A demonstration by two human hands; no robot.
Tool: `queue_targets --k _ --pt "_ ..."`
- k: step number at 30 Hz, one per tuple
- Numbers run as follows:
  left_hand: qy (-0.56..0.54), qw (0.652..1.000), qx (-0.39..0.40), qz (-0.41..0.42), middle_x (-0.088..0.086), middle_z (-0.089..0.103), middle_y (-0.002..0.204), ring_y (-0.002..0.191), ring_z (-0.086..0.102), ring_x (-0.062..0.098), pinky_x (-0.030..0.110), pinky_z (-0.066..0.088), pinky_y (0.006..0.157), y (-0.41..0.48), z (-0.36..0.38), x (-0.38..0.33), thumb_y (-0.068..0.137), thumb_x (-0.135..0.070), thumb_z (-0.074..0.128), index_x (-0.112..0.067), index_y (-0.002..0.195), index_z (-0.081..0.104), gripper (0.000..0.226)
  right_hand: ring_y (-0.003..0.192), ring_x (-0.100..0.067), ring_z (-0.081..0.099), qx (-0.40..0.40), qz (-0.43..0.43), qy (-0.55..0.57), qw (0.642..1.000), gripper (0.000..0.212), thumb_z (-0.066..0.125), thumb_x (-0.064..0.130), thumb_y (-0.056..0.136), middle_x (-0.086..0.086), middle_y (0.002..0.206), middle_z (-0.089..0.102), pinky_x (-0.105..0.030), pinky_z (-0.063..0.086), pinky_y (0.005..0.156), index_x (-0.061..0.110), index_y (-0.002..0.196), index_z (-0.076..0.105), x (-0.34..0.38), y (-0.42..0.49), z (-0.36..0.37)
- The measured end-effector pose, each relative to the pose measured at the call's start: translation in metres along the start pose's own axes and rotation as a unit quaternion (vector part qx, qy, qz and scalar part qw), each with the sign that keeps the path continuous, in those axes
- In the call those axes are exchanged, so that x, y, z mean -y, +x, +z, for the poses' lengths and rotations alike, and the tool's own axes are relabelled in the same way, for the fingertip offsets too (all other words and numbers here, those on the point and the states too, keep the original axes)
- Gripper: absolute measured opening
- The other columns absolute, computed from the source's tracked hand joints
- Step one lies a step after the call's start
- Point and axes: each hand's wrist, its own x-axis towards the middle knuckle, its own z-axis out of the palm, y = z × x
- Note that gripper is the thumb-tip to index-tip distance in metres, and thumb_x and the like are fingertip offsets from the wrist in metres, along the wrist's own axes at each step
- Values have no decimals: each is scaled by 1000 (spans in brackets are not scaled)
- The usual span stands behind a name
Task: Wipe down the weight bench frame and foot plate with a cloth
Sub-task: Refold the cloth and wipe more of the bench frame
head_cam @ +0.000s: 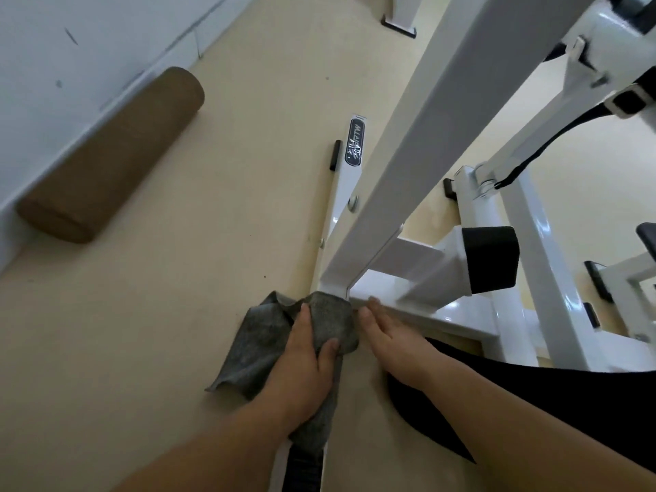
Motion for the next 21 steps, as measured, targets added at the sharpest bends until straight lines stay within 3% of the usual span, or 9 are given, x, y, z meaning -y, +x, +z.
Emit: queue_targets --k 3,7,9,13,15,19,21 --pt "-23 999 27 -13 0 24 168 152 29 18 30 24 124 25 -6 -2 102 -51 49 -27 165 0 84 157 -12 10 -13 14 19 1000 63 21 61 105 11 171 11 -36 9 128 36 163 11 -6 0 4" --pt "-35 998 -49 13 -3 30 166 151 32 13 21 27 118 -8 5 -1 103 -40 55 -27 165 13 76 158 -18 10 -20 33 4 999 65 24 61 106 1 171 14 -36 11 125 30 163 19 3 9 -6" --pt "-15 997 -68 28 -5 24 168 152 28 11 22 27 120 -35 7 0 102 -37 56 -27 165 10 78 157 -15 10 -8 29 -3 1000 67 27 63 104 3 171 16 -36 12 125 30 163 20 2 11 -6" --pt "8 998 -39 51 -4 17 169 154 19 9 15 17 120 -28 3 4 102 -35 57 -24 164 3 83 157 -14 8 -13 16 -44 999 71 29 62 104 4 171 13 -34 12 126 25 164 16 1 12 2" --pt "4 999 -5 38 -3 22 167 153 22 11 17 16 119 0 -2 1 102 -37 58 -23 165 4 84 158 -13 5 -13 13 -52 998 70 28 59 106 5 171 9 -34 9 127 23 164 13 1 10 5" --pt "-28 999 32 22 0 40 157 144 40 18 36 33 121 40 -11 -5 98 -46 59 -30 162 16 79 158 -13 3 -13 26 -8 1000 67 27 56 107 5 171 9 -34 7 127 25 164 9 2 6 6" --pt "-22 999 3 26 -1 32 163 149 34 17 33 28 123 23 -4 -4 99 -43 59 -29 164 11 82 155 -19 19 -60 38 69 995 64 31 55 107 1 168 23 -34 18 123 26 163 19 9 -6 10"
